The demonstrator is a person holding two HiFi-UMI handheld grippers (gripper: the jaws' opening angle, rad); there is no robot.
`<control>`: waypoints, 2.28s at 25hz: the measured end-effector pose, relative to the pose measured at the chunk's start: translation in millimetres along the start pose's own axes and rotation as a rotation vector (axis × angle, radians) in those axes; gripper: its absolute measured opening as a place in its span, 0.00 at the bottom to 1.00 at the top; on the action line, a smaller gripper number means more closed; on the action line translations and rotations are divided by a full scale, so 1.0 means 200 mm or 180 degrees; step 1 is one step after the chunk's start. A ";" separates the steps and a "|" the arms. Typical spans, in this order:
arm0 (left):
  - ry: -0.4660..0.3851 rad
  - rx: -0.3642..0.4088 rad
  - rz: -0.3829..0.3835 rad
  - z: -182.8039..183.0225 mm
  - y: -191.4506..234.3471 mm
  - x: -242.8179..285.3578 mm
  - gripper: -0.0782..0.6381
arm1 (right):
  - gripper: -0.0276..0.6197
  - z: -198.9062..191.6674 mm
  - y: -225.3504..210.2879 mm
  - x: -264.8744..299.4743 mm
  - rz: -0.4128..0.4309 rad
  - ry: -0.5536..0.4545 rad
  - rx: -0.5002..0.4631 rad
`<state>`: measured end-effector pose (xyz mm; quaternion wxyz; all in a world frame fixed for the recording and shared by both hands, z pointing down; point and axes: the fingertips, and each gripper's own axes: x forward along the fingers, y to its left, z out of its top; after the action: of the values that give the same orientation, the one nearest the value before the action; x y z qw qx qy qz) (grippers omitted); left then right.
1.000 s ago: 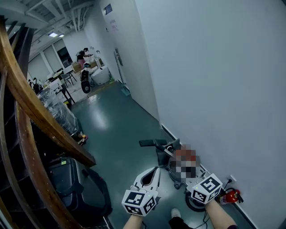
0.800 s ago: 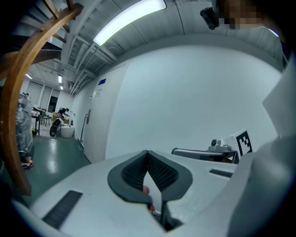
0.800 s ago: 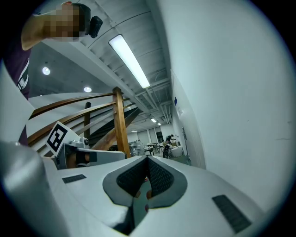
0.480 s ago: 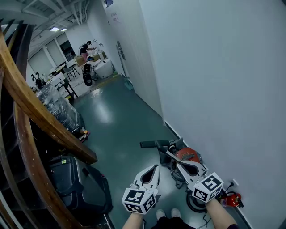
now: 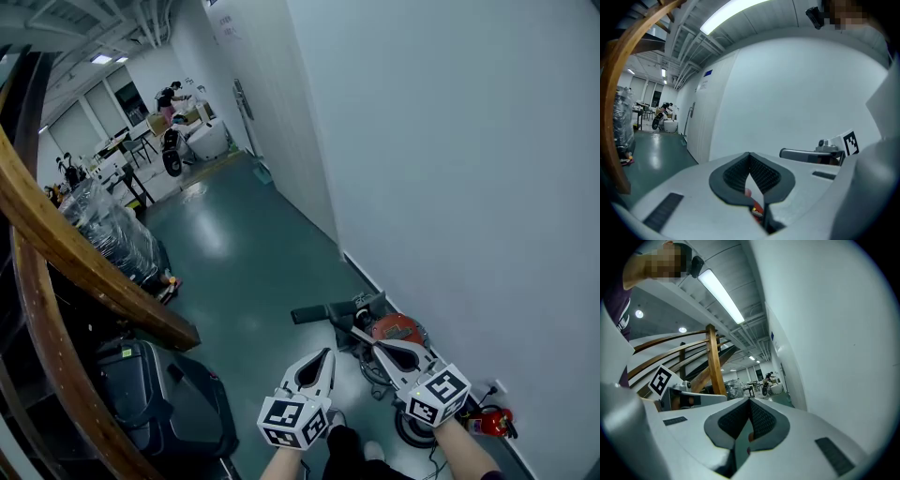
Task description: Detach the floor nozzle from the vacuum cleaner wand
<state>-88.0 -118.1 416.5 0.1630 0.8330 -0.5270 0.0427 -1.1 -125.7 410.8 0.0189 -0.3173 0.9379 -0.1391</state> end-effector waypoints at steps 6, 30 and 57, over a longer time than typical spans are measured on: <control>0.0127 -0.0120 -0.0020 -0.07 0.21 0.18 0.11 | 0.07 -0.09 -0.15 0.19 -0.0085 0.0118 0.0098; 0.0535 -0.0397 -0.0301 -0.23 0.66 0.51 0.11 | 0.07 -0.29 -0.44 0.57 -0.0538 0.0375 0.0110; 0.0764 -0.1368 -0.0079 -1.13 0.80 0.87 0.13 | 0.31 -1.55 -0.81 0.69 0.0285 0.1620 -0.0885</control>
<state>-130.5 -259.5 707.7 0.3984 0.7746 -0.4905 0.0263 -54.1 -253.8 759.5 -0.2545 -0.2301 0.9356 -0.0834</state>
